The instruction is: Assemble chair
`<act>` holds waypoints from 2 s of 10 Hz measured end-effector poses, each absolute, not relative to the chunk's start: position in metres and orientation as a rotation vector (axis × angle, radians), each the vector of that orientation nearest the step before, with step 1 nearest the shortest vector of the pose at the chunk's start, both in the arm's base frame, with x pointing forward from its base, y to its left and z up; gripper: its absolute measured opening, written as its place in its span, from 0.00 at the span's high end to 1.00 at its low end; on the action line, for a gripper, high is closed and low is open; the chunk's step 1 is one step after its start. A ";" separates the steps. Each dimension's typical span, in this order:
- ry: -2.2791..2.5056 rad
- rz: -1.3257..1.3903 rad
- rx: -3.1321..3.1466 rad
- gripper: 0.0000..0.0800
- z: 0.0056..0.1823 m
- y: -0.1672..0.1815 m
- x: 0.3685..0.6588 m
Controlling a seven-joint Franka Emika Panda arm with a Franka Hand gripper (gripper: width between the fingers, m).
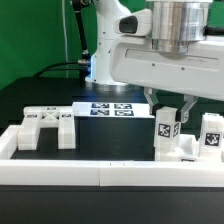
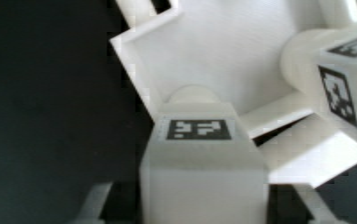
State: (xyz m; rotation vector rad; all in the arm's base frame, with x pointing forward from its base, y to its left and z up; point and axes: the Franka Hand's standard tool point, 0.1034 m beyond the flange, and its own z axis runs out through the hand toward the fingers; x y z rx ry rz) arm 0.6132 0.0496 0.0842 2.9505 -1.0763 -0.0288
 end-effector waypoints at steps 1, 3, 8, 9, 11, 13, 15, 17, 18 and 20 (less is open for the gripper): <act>-1.171 -0.034 2.924 0.64 0.084 0.048 0.613; -1.459 -0.030 2.797 0.64 0.083 0.049 0.614; -1.977 0.007 2.492 0.64 0.083 0.051 0.618; -2.040 0.005 2.442 0.64 0.083 0.052 0.618; -2.100 0.002 2.390 0.51 0.082 0.053 0.617; -2.033 0.003 2.446 0.23 0.082 0.053 0.617; -1.949 -0.016 2.503 0.20 0.081 0.054 0.615; -1.648 -0.009 2.712 0.19 0.081 0.055 0.615; -1.559 -0.008 2.765 0.19 0.081 0.057 0.615; -1.260 -0.001 2.914 0.19 0.081 0.060 0.615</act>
Offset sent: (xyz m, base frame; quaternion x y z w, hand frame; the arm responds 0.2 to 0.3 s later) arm -0.0036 -0.0014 -0.0012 0.0130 -0.0025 0.2436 0.9698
